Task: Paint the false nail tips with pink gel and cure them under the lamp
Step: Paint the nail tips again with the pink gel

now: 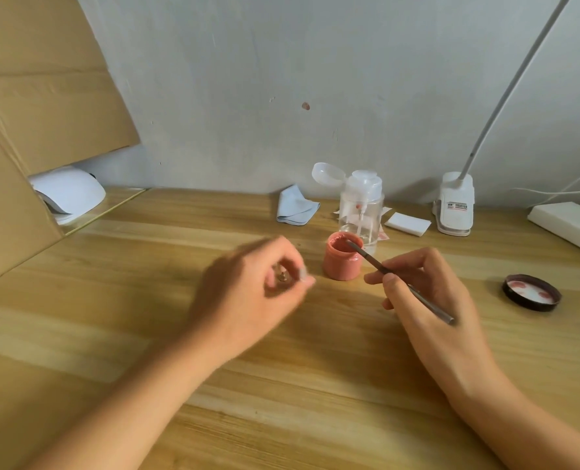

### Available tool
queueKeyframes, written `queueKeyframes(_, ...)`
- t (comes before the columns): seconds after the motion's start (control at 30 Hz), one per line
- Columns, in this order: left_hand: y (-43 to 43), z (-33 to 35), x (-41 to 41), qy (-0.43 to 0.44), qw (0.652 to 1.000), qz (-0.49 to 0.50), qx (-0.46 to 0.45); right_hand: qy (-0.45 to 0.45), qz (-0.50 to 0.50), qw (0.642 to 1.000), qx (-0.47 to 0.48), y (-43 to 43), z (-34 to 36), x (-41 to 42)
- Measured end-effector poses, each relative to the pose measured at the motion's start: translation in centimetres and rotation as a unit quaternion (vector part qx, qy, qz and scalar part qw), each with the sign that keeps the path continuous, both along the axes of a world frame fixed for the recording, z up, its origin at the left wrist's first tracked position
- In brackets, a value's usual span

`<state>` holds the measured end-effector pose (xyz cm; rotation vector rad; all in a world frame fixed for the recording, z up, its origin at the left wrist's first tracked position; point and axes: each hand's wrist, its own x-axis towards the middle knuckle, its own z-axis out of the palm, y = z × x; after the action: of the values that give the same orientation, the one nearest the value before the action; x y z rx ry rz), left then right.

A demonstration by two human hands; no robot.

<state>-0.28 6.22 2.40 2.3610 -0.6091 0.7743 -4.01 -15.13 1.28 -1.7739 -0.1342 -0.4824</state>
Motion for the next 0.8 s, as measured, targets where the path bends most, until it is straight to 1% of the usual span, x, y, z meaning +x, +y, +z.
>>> queueKeyframes(0.1, -2.4, -1.7, -0.6, 0.098, 0.992, -0.077, 0.016, 0.0, -0.011, 1.0, -0.004, 0.2, 0.3, -0.1)
queueKeyframes(0.2, -2.8, -2.4, -0.1, 0.142, 0.985, -0.099, 0.015, 0.002, -0.016, 1.0, 0.003, 0.4, 0.7, -0.3)
queueKeyframes(0.4, -2.9, -2.9, 0.4, 0.174, 0.98, -0.097, -0.019, 0.024, -0.025, 0.999, 0.024, 0.4, 0.6, 0.0)
queueKeyframes(0.57, -2.9, -2.7, 0.6, 0.192, 0.975, -0.108, -0.038, 0.026, -0.027, 0.999, 0.022, 0.3, 0.4, 0.1)
queueKeyframes(0.8, -2.9, -2.8, 0.7, 0.206, 0.971, -0.116, -0.042, 0.021, -0.027, 0.999, 0.017, 0.4, 0.0, 0.4)
